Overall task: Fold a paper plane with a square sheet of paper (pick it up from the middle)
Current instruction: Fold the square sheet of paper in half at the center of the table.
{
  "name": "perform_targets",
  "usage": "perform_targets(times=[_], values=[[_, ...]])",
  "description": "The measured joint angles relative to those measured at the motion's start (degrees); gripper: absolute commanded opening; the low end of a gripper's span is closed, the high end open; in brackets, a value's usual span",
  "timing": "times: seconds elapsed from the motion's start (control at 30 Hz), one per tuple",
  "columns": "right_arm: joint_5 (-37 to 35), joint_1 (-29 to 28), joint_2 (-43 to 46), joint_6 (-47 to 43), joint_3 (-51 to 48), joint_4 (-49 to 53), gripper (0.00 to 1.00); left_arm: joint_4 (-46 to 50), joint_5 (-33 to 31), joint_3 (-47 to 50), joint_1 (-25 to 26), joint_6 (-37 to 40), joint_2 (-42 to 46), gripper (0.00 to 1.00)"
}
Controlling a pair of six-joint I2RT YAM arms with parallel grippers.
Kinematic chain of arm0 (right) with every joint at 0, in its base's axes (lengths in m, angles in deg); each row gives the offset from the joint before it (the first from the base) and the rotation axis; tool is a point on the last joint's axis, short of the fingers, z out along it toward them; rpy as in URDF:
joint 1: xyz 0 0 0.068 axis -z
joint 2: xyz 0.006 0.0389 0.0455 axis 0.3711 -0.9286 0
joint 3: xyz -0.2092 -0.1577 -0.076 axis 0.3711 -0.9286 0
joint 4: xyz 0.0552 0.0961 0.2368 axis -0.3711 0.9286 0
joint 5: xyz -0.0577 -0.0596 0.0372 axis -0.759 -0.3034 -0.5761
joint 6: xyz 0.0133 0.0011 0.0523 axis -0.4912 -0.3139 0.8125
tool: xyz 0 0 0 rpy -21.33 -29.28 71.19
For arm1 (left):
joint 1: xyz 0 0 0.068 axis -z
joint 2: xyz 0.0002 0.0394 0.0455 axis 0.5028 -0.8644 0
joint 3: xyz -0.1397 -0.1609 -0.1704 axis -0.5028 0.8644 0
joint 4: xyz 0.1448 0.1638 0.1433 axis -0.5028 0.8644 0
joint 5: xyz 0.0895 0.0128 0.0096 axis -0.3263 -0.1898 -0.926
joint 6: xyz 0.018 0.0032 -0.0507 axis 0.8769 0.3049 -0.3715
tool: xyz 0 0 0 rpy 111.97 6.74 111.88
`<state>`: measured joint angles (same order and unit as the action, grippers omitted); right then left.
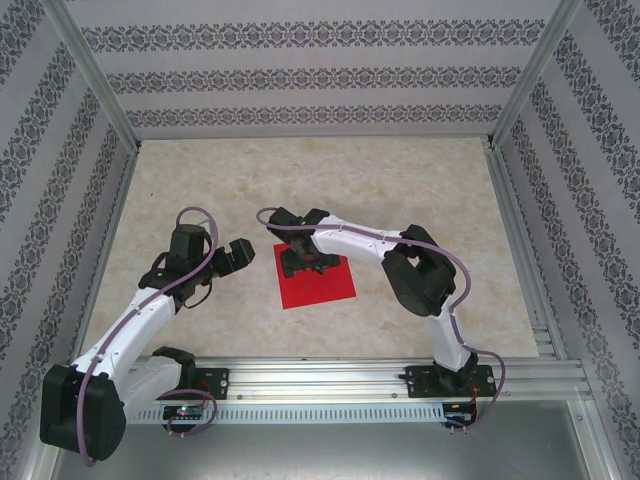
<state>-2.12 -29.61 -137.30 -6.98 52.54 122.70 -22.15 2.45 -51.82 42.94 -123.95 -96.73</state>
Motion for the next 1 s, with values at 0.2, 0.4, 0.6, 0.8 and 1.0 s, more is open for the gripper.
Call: perform_targets(times=[0.2, 0.4, 0.6, 0.8, 1.0], values=[[0.9, 0.0, -1.2, 0.1, 0.0, -0.1, 0.95, 0.0, 0.1, 0.0, 0.0, 0.0, 0.0, 1.00], [1.6, -0.2, -3.0, 1.3, 0.1, -0.3, 0.94, 0.0, 0.1, 0.0, 0.0, 0.0, 0.0, 1.00], [2.3, -0.3, -2.9, 2.8, -0.9, -1.6, 0.91, 0.0, 0.1, 0.0, 0.0, 0.0, -0.1, 1.00], [2.4, -0.2, -2.3, 2.8, -1.4, -2.2, 0.92, 0.0, 0.1, 0.0, 0.0, 0.0, -0.1, 1.00], [2.4, -0.3, -2.3, 1.5, 0.1, -0.6, 0.95, 0.0, 0.1, 0.0, 0.0, 0.0, -0.1, 1.00]])
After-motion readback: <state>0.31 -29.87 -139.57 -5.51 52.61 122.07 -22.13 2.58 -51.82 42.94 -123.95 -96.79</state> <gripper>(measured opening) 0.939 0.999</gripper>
